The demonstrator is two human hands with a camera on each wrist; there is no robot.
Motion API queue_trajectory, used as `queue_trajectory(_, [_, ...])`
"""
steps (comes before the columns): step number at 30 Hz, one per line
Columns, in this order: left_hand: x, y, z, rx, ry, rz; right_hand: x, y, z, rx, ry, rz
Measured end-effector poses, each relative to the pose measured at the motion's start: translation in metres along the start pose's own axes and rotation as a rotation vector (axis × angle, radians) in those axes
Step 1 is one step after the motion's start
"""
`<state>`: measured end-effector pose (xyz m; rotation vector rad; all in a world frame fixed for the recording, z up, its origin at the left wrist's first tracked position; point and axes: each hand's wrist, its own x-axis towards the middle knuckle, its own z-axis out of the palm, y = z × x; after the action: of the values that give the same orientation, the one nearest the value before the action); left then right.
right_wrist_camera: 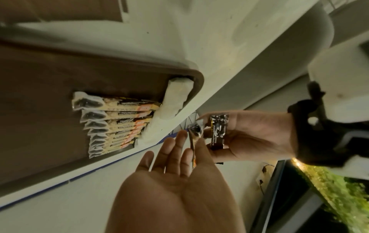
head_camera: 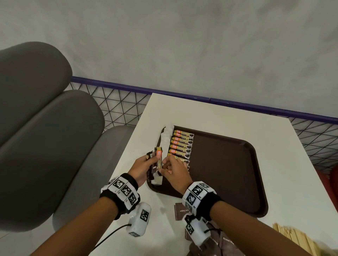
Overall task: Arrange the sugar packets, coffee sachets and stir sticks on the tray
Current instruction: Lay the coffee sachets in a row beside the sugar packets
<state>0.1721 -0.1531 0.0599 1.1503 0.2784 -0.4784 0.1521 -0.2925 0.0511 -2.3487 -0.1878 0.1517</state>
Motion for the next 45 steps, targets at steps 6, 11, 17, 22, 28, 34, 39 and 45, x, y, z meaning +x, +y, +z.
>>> queue_trajectory(6, [-0.002,0.002,-0.001,0.004,-0.041,0.029,0.000,0.006,-0.016,0.075,0.043,-0.009])
queue_trajectory(11, [0.001,0.005,0.008,-0.015,0.020,0.084,-0.001,0.009,-0.034,-0.032,0.104,-0.044])
queue_trajectory(17, [0.005,0.003,0.000,0.167,0.069,0.084,-0.011,0.024,-0.045,-0.116,0.143,-0.111])
queue_trajectory(22, [0.005,-0.002,0.000,0.172,0.085,0.056,-0.009,0.025,-0.053,-0.229,0.221,-0.154])
queue_trajectory(28, [0.003,-0.007,0.002,0.165,0.068,0.024,-0.011,0.026,-0.046,-0.440,0.185,-0.235])
queue_trajectory(34, [0.004,-0.016,0.000,0.151,0.015,-0.042,-0.015,0.037,-0.036,-0.503,0.201,-0.225])
queue_trajectory(39, [0.005,-0.012,-0.009,0.064,0.131,-0.026,-0.026,0.048,-0.026,-0.497,0.084,-0.164])
queue_trajectory(45, [0.006,-0.003,-0.026,0.239,0.276,0.022,-0.030,0.055,-0.008,-0.605,-0.002,-0.115])
